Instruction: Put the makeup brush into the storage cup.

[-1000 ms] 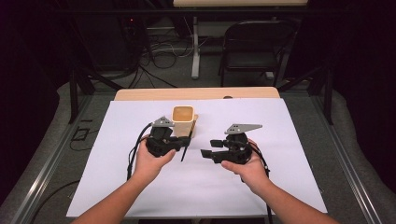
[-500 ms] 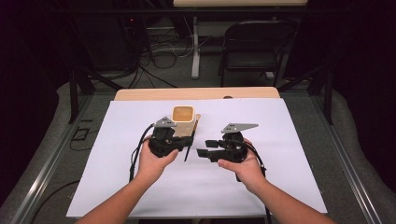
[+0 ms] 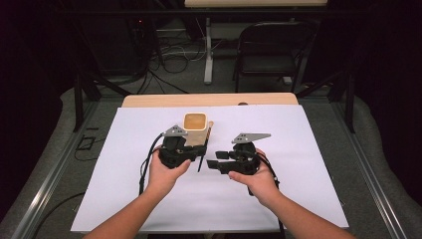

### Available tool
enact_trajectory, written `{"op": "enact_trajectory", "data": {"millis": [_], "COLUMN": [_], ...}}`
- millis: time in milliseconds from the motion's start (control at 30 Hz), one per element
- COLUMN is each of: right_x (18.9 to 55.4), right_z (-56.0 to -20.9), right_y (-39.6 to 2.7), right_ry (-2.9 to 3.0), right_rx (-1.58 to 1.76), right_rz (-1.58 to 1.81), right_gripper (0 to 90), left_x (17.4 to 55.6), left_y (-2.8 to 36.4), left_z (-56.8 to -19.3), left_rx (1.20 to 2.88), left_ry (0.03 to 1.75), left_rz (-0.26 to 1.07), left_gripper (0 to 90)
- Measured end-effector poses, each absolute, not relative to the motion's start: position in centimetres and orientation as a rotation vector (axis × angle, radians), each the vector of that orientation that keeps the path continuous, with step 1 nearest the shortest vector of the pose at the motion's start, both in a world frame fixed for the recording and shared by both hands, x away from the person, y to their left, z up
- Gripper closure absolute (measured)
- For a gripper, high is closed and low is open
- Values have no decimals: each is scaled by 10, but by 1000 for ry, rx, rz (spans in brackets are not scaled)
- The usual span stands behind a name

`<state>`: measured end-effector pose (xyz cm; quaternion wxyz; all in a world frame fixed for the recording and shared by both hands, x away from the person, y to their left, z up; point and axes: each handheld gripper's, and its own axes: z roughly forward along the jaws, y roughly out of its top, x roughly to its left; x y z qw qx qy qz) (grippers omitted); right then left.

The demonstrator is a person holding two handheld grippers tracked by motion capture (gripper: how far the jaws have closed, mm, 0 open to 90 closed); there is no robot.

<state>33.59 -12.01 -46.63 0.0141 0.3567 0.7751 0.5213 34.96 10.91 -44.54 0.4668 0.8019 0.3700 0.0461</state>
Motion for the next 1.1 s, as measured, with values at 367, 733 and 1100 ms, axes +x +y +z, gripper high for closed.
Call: {"op": "enact_trajectory", "data": {"millis": [367,733,1100], "right_x": [338,338,340], "right_z": [-468,-470,-475], "right_y": [-119,-115,-108], "right_ry": [2407,2434,2458], "right_rx": [1161,1185,1225], "right_rz": [1665,1666,1657], "right_gripper": [537,613,680], "left_x": [349,347,345], "left_y": [106,104,103], "left_z": [-447,-448,-448], "left_rx": [1950,1937,1922], "left_ry": [909,910,903], "left_rz": [107,104,99], "left_gripper": [836,837,837]}}
